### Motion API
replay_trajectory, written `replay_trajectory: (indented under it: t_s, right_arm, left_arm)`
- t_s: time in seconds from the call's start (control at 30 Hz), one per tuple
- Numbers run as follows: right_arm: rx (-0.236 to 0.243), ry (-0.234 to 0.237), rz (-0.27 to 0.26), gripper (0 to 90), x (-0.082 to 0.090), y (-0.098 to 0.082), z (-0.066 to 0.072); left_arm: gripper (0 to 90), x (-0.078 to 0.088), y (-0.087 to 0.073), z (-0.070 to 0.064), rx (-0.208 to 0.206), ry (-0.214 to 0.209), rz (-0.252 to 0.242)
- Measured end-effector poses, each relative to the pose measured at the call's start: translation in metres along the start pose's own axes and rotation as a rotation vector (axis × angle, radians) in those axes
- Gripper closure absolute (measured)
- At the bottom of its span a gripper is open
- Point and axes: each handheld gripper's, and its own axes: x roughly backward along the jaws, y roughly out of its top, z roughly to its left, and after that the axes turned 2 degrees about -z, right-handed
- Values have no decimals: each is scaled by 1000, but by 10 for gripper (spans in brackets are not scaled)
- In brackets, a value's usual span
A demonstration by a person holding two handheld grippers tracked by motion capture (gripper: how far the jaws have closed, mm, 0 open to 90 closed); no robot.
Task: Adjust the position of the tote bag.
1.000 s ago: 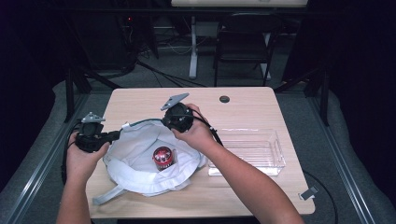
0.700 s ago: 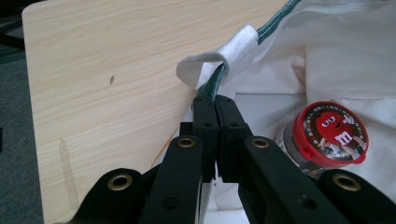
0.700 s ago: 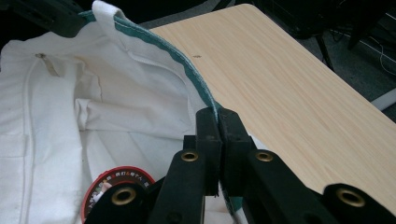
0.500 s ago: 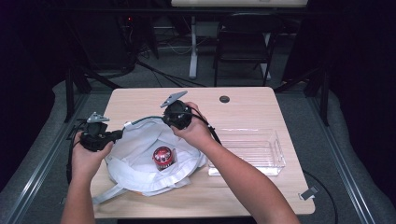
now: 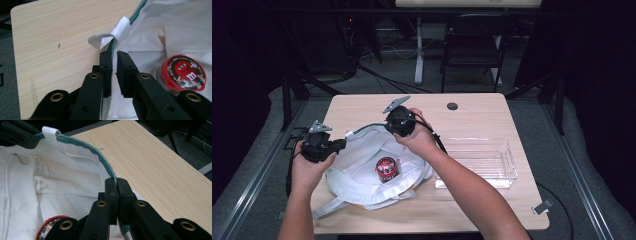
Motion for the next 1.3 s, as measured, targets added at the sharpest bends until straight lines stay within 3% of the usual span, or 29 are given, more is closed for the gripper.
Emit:
replay_trajectory:
  t_s: [0.2, 0.5, 0.7, 0.83, 0.93, 1.0, 1.17, 1.3]
  right_arm:
    - [1, -1, 4, 884, -2, 2, 0]
    - [-14, 1, 0, 884, -4, 2, -3]
    - [-25, 1, 1, 884, -5, 2, -5]
    - [-27, 1, 1, 884, -5, 2, -5]
    - [-23, -3, 6, 884, -5, 2, -6]
    - [-25, -3, 12, 884, -6, 1, -6]
    - [-23, -5, 6, 884, -6, 2, -4]
    - [-24, -15, 6, 884, -5, 1, -6]
  left_arm:
    - [723, 9, -5, 2, 8, -13, -19]
    - [689, 20, -20, 9, 25, -29, -15]
    - [713, 19, -25, 7, 18, -39, 8]
    - [713, 16, -28, 6, -14, -23, 45]
    - [782, 13, -30, 7, -8, -27, 73]
    - [835, 13, -31, 9, -10, -33, 77]
    - [877, 14, -31, 8, -15, -12, 52]
    - [887, 14, -29, 7, -12, -28, 39]
